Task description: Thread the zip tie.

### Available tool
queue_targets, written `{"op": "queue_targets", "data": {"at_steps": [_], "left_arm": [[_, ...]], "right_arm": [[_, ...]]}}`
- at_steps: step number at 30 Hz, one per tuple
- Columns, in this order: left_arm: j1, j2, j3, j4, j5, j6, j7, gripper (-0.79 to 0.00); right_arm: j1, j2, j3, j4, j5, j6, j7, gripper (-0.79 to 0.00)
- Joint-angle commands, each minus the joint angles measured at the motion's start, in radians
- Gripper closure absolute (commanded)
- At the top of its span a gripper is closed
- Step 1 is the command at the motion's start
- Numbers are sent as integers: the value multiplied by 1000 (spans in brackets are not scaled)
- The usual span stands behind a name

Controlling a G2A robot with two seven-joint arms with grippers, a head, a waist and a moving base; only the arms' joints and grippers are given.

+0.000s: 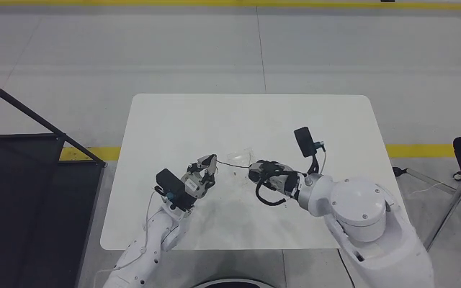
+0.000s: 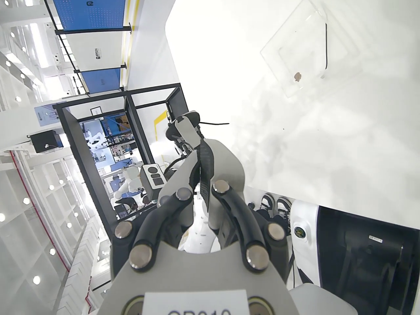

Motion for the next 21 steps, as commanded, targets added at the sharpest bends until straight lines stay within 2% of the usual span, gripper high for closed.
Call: {"op": "queue_targets", "data": {"at_steps": [1, 7, 21], "left_arm": [[0, 0, 1, 0, 4, -5, 1, 0], [1, -1, 2, -1, 8, -5, 6, 0], [1, -1, 2, -1, 8, -5, 6, 0]], "right_arm": [[-9, 5, 1, -6, -15, 0, 3, 0], [-5, 10, -7, 3, -21, 0, 9, 0], [44, -12, -34, 50, 76, 0, -62, 0]]}}
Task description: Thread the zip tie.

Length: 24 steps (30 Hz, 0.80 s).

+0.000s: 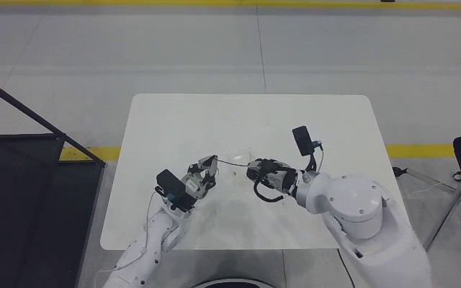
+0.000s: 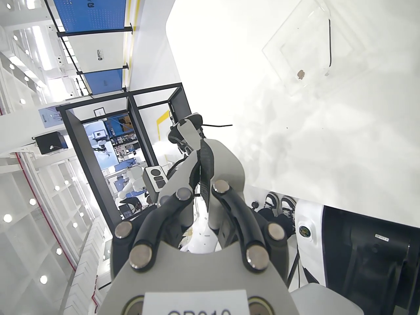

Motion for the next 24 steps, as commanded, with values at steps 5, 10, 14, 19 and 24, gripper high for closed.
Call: {"op": "queue_targets", "data": {"at_steps": [5, 10, 14, 19, 24], "left_arm": [[0, 0, 0, 0, 0, 0, 0, 0], [0, 0, 0, 0, 0, 0, 0, 0], [0, 0, 0, 0, 0, 0, 0, 0], [0, 0, 0, 0, 0, 0, 0, 0], [0, 0, 0, 0, 0, 0, 0, 0]], "right_arm": [[24, -3, -19, 27, 13, 0, -17, 0], [17, 1, -12, 20, 20, 0, -27, 0], [12, 5, -7, 15, 24, 0, -27, 0], [13, 11, -9, 16, 23, 0, -24, 0], [18, 14, -9, 22, 33, 0, -26, 0]]}}
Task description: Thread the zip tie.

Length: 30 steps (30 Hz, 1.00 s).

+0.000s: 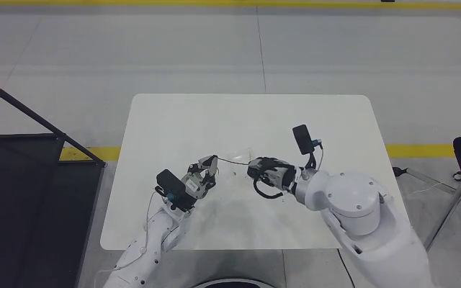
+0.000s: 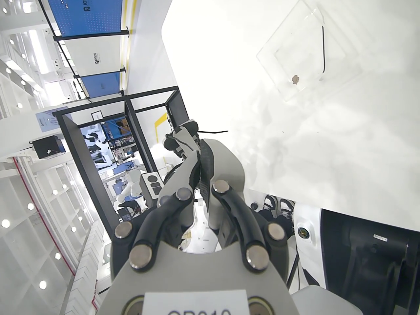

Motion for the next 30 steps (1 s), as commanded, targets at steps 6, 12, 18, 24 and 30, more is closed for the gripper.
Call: {"op": "queue_targets", "data": {"at_steps": [6, 12, 18, 24, 30], "left_arm": [[0, 0, 0, 0, 0, 0, 0, 0], [0, 0, 0, 0, 0, 0, 0, 0], [0, 0, 0, 0, 0, 0, 0, 0], [0, 0, 0, 0, 0, 0, 0, 0], [0, 0, 0, 0, 0, 0, 0, 0]], "right_arm": [[10, 4, -10, 7, 10, 0, -6, 0], [21, 5, -15, 15, 30, 0, -15, 0], [28, 7, -19, 18, 49, 0, -28, 0], [27, 9, -18, 15, 64, 0, -40, 0], [20, 15, -13, 7, 72, 0, -46, 0]]}}
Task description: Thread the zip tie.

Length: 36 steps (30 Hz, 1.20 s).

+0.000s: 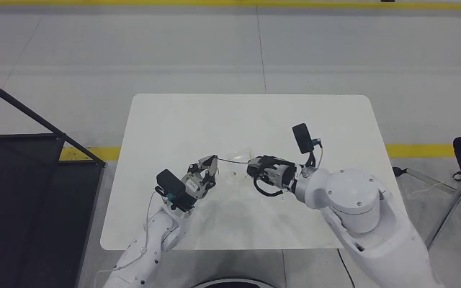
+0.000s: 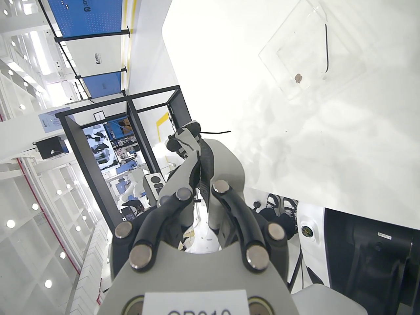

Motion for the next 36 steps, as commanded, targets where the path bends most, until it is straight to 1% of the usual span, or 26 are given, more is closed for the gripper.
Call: {"op": "queue_targets", "data": {"at_steps": [1, 21, 36], "left_arm": [[0, 0, 0, 0, 0, 0, 0, 0], [0, 0, 0, 0, 0, 0, 0, 0], [0, 0, 0, 0, 0, 0, 0, 0]], "right_arm": [[-1, 2, 1, -2, 2, 0, -1, 0], [15, 11, -10, 10, 33, 0, -20, 0], [20, 12, -2, 9, 85, 0, -44, 0]]}}
